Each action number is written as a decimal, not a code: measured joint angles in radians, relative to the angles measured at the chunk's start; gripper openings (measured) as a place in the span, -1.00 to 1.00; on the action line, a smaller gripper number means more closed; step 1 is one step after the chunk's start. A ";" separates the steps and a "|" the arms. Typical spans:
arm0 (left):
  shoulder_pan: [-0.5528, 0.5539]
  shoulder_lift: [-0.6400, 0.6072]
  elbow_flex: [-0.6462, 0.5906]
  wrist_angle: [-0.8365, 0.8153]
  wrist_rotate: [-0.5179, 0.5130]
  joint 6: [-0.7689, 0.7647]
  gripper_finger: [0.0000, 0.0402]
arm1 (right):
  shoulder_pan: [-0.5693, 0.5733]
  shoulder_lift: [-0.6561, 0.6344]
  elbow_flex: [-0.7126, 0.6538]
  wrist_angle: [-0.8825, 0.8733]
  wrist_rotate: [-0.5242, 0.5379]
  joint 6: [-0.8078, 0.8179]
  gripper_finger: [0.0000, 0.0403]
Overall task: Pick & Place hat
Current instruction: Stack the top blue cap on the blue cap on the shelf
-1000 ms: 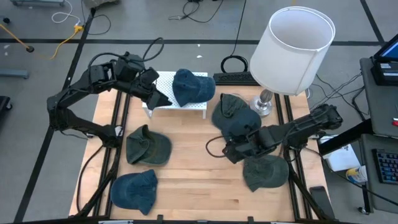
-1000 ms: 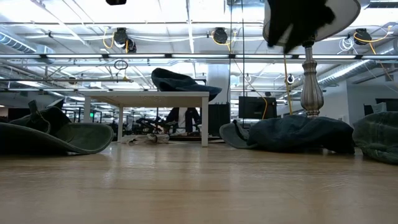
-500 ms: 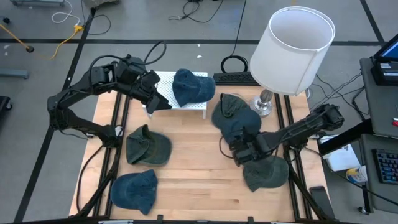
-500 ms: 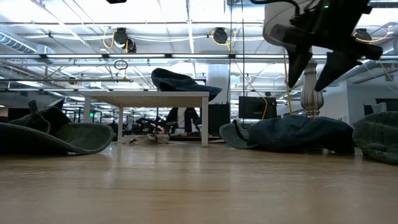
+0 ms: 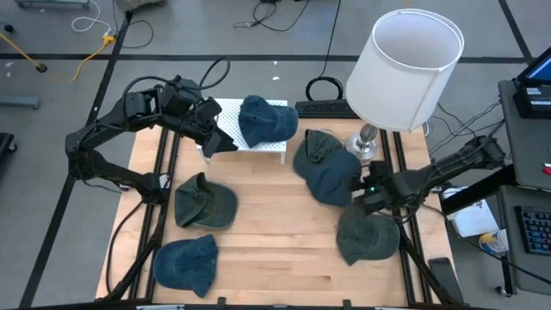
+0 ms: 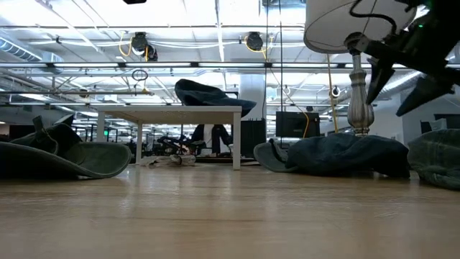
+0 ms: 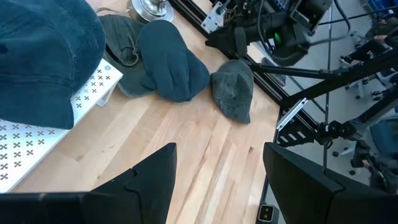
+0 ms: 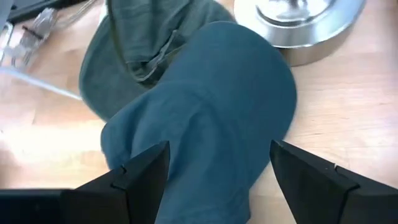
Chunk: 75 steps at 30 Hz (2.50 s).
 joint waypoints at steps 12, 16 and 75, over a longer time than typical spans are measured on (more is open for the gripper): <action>0.000 0.000 0.000 0.000 0.000 -0.001 0.20 | -0.060 -0.128 -0.172 0.138 -0.056 0.159 0.34; 0.000 0.000 0.000 0.000 0.000 0.000 0.20 | -0.104 -0.127 -0.245 0.218 -0.071 0.160 0.34; 0.000 0.000 -0.001 0.000 -0.007 -0.001 0.20 | -0.141 -0.126 -0.617 1.567 -0.016 -0.804 0.07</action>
